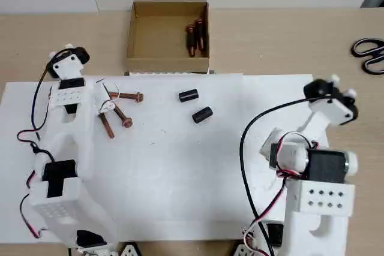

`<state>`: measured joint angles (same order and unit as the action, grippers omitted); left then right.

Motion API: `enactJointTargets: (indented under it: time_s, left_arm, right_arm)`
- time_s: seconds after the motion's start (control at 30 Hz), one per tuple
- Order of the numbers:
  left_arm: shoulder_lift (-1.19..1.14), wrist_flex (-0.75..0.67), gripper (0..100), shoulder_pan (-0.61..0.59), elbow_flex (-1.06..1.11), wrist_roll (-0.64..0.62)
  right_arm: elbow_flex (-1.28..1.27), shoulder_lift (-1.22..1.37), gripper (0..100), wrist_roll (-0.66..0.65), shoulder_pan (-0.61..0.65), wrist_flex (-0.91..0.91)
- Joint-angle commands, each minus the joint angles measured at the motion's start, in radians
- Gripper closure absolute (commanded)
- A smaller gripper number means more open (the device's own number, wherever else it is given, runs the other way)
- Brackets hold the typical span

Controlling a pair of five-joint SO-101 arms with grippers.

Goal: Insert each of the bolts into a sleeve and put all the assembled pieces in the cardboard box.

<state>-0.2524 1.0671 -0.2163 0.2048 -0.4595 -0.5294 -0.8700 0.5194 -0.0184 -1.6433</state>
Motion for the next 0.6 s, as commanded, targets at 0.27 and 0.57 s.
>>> enactJointTargets:
  time_s: [0.27,0.57]
  left_arm:
    - [0.585,0.229,99,0.33,-0.114,0.107]
    - [1.036,0.219,99,0.476,0.022,0.103]
  right_arm:
    - [0.203,-0.114,99.6,-0.115,0.378,-0.028]
    - [0.032,-0.392,99.6,-0.324,0.483,0.021]
